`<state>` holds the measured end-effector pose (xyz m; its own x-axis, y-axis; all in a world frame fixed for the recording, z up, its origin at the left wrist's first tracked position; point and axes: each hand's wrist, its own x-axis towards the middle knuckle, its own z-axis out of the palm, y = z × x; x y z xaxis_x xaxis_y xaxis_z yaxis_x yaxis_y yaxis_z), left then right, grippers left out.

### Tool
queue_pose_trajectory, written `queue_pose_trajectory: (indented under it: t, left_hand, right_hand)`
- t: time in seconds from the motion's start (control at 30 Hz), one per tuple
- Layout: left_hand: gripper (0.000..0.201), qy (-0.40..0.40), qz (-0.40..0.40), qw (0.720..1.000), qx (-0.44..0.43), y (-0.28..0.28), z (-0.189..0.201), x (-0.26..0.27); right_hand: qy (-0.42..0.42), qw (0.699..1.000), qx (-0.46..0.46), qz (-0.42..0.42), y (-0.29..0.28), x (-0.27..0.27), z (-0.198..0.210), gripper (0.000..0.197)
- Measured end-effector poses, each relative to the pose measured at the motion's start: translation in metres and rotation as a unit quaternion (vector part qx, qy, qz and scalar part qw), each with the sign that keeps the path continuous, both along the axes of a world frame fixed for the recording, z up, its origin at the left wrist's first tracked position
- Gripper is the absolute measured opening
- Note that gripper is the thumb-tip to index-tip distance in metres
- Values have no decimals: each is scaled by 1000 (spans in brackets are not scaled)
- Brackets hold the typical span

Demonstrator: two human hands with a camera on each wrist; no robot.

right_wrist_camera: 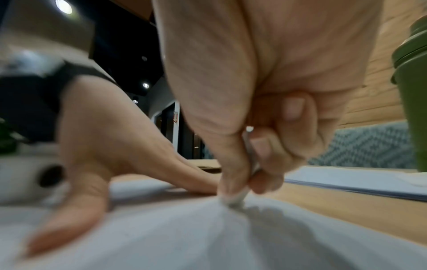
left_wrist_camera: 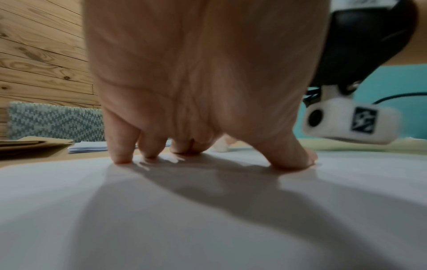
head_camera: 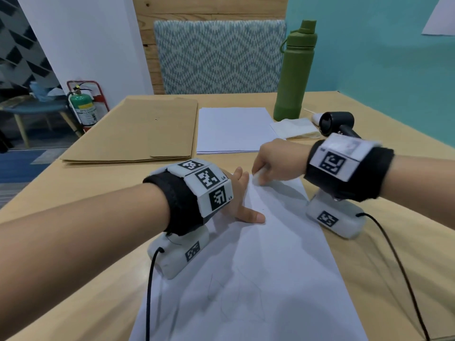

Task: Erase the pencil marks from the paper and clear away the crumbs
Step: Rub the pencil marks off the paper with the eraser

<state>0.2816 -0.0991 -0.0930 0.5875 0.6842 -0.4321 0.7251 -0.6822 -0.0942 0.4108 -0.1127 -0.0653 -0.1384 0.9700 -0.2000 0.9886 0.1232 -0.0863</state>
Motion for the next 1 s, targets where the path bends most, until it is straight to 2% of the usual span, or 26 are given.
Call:
queue_pose_trajectory:
  t: [0.07,0.1,0.17,0.27,0.3,0.37,0.47,0.53,0.63,0.7,0.73,0.77,0.83,0.93,1.0]
  left_hand:
    - [103,2,-3,1000,4,1,-1,0]
    - [102,2,-6,1000,9,2,-1,0]
    - [101,3,-9,1000,11,2,-1,0]
    - [103,13,-5,1000,12,2,-1,0]
    - [102,12,-4,1000,12,2,-1,0]
    - [100,7,-5,1000,14,2,-1,0]
    - [99,4,-4,1000,12,0,0,0]
    - [99,8,-5,1000,15,-1,1,0]
    - [101,16,-3,1000,15,0,1,0]
    - [104,23,1,1000,13,0,1,-1]
    - [104,23,1,1000,13,0,1,-1]
    - [104,21,1,1000,12,0,1,0]
    - [104,21,3,1000,7,0,1,0]
    - [104,23,9,1000,4,0,1,0]
    - [104,26,5,1000,9,1,2,-1]
  right_hand:
    - [3,999,38,-1,6,-1,-4,19]
    - [-4,999,38,6,5,-2,-4,28]
    - [-30,999,-9,28,-5,-3,-2,37]
    - [-40,994,-90,56,-22,-4,5,12]
    - [-41,993,-92,53,-23,-5,7,11]
    - [-40,997,-58,32,-14,-5,6,23]
    - [-14,1000,11,-2,2,-5,-1,14]
    - [-10,999,33,-4,2,-2,-4,23]
    - [-25,999,-37,28,-14,-3,-2,22]
    - [-34,994,-88,46,-23,-3,3,28]
    - [-28,995,-92,39,-24,-3,5,21]
    - [-28,996,-76,32,-21,-3,6,11]
    - [-32,999,-36,1,-7,-1,3,20]
    - [-17,1000,17,-17,4,-6,-1,12]
    - [-28,999,21,-7,1,-6,-5,33]
